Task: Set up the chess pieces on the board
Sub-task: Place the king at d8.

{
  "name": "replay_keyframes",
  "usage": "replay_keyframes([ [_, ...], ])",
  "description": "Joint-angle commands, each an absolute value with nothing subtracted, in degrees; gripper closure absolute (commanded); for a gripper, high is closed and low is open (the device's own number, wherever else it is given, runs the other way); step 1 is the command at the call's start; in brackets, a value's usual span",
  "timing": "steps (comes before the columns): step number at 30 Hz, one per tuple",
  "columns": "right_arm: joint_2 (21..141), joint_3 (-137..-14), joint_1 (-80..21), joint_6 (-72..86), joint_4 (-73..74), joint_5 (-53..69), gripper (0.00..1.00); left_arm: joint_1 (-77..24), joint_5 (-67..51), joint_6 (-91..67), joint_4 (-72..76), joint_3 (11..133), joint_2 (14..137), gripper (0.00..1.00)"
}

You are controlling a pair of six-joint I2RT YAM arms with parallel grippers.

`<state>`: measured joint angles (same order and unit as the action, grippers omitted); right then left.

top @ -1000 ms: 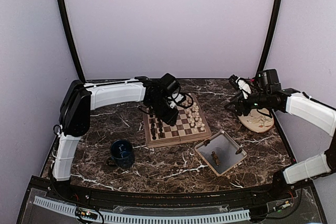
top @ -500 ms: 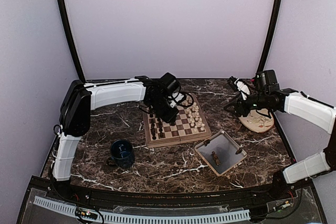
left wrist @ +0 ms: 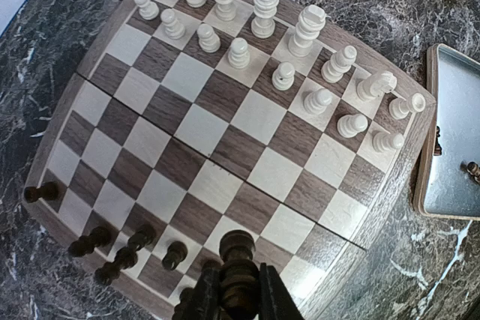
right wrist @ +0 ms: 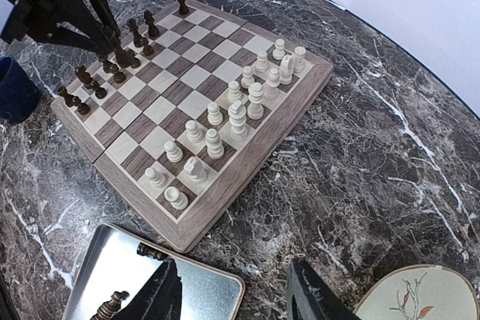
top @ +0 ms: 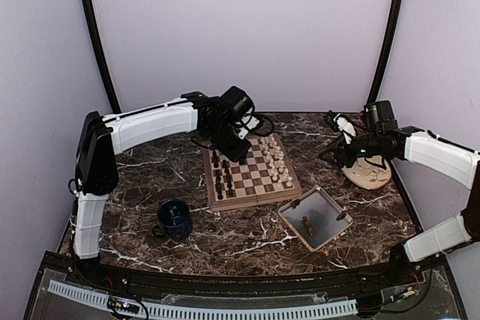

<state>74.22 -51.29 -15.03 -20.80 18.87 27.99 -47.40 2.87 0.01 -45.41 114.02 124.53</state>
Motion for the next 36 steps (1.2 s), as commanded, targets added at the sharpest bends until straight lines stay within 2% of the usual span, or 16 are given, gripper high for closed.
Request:
replay_keyframes([
  [1, 75.0, -51.0, -14.8, -21.3, 17.6, 29.3, 0.52, -45.7, 6.2, 1.8, -49.9, 110.7, 115.6, 0.92],
  [9, 76.2, -51.2, -14.8, -21.4, 17.8, 28.8, 0.52, -41.2, 3.4, 1.1, -44.6, 98.7, 108.4, 0.93],
  [13, 76.4, -51.2, -14.9, -21.3, 17.8, 28.9, 0.52, -40.3, 1.7, 0.9, -42.0, 96.4, 108.4, 0.92],
  [36, 77.7, -51.3, -14.8, -21.9, 18.2, 28.5, 0.53, -38.4, -2.7, 1.2, -37.6, 94.0, 113.1, 0.92],
])
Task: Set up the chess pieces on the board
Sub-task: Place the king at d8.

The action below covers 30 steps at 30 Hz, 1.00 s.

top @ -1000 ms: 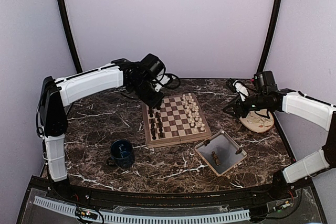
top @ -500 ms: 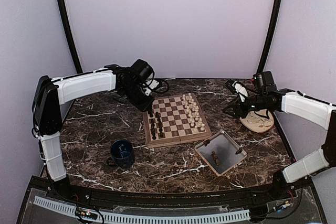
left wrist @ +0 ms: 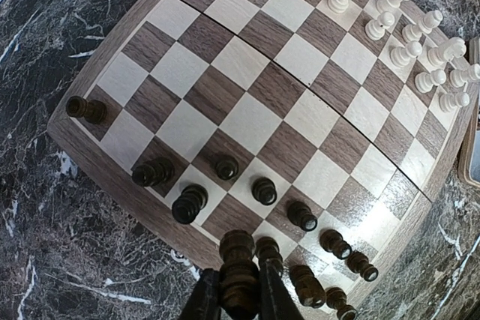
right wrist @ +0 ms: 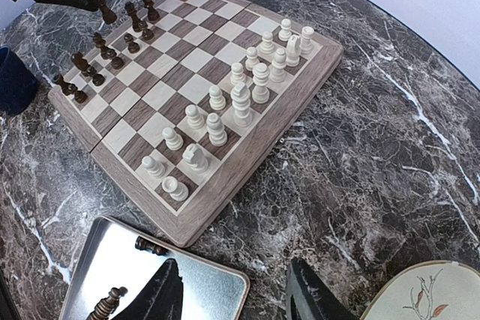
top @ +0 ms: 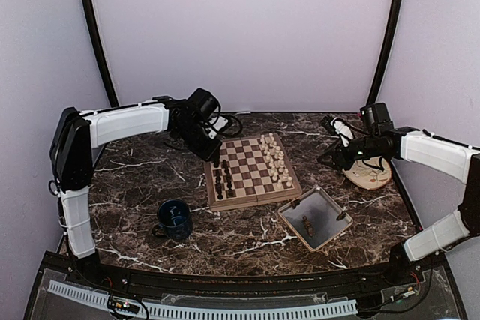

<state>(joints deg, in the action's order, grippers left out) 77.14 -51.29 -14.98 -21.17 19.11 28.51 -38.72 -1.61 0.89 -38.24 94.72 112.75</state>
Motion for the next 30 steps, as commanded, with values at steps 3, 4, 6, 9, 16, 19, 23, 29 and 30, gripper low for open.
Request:
replay_keyframes([
  [3, 77.6, -51.3, -14.9, -21.9, 18.3, 28.3, 0.53, -38.2, -2.6, 1.3, -37.3, 93.5, 113.4, 0.92],
  [4, 77.7, -51.3, -14.8, -21.9, 18.2, 28.4, 0.53, -38.2, -2.6, 1.3, -37.1, 93.3, 113.5, 0.92],
  [6, 77.8, -51.3, -14.9, -22.0, 18.3, 28.4, 0.53, -38.1, -2.7, 1.4, -36.6, 93.0, 113.7, 0.92],
  [9, 77.9, -51.3, -14.8, -22.0, 18.3, 28.4, 0.53, -38.0, -2.9, 1.3, -36.4, 92.8, 114.3, 0.92],
  [16, 78.0, -51.2, -14.9, -22.1, 18.4, 28.5, 0.53, -37.7, -2.9, 1.3, -35.5, 92.5, 115.6, 0.92],
  [19, 78.0, -51.2, -14.8, -22.3, 18.4, 28.5, 0.53, -37.6, -3.1, 1.3, -35.3, 92.6, 116.1, 0.92],
  [23, 78.1, -51.2, -14.9, -22.4, 18.4, 28.3, 0.53, -37.5, -3.4, 1.3, -35.3, 92.6, 116.7, 0.92],
  [29, 78.4, -51.3, -14.9, -22.6, 18.5, 28.4, 0.53, -37.5, -3.6, 1.4, -35.3, 92.6, 117.3, 0.91],
  [30, 78.4, -51.3, -14.8, -22.6, 18.5, 28.5, 0.53, -37.5, -3.6, 1.5, -35.3, 92.7, 117.4, 0.91],
])
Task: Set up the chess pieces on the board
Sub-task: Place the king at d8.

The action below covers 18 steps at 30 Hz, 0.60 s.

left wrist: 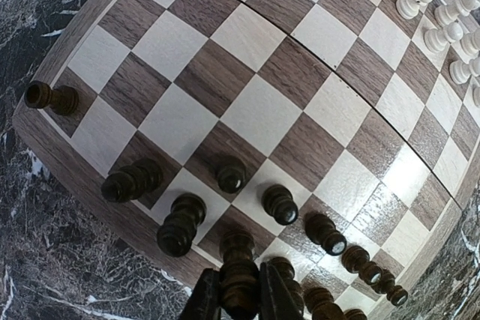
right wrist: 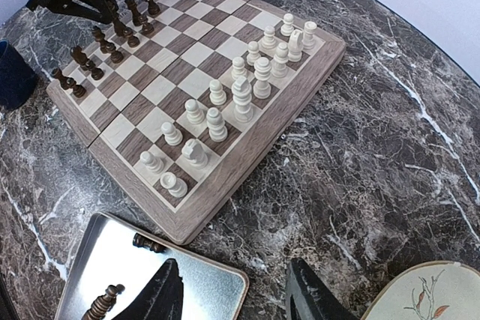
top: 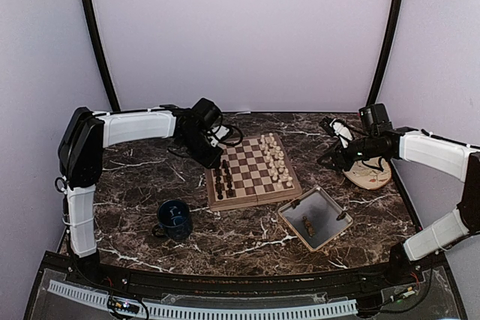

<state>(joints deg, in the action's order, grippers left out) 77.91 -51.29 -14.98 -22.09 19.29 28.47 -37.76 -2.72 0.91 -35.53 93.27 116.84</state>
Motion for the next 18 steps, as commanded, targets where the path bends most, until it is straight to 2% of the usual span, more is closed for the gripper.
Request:
replay_keyframes([
  [1, 78.5, -51.2, -14.8, -22.7, 18.5, 28.5, 0.53, -37.5, -3.6, 1.5, -35.4, 92.7, 117.5, 0.91],
  [18, 79.0, -51.5, -14.8, -22.6, 18.8, 28.6, 0.53, -37.5, -3.9, 1.2, -39.5, 95.9, 118.4, 0.73],
])
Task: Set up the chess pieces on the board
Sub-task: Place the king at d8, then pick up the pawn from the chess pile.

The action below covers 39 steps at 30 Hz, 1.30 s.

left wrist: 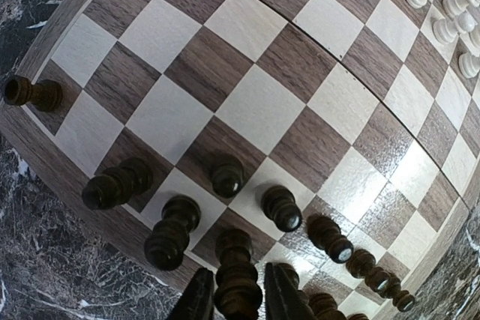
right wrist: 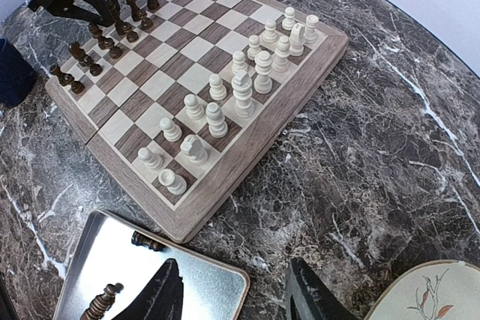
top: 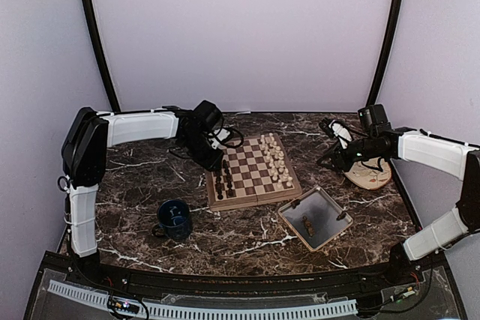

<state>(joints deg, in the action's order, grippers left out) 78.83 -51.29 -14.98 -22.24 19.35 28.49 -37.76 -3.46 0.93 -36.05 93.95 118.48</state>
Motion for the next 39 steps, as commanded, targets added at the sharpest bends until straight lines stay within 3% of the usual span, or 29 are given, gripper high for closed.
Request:
replay_keyframes([
  [1, 79.1, -51.5, -14.9, -22.5, 18.8, 28.6, 0.53, -37.5, -4.1, 1.2, -39.6, 96.0, 117.9, 0.72],
  [16, 79.0, -53.2, -14.9, -23.2, 20.9, 26.0, 0.54, -38.0, -0.2, 0.2, -39.9, 95.7, 106.6, 0.70],
  [24, 75.9, -55.1, -14.8, -29.0, 30.3, 24.1, 0.55, -47.1, -0.6, 3.6, -36.9, 95.1, 102.0, 0.70],
  [31, 71.9, -50.7, -15.1, -34.9, 36.4, 20.2, 0.55, -58.2, -13.4, 15.5, -22.1, 84.7, 102.2, 0.66],
  [39, 68.6, -49.8, -15.1, -38.2, 43.4, 18.7, 0.55, -60.8, -26.7, 28.2, -22.0, 92.2, 115.7, 0.55],
])
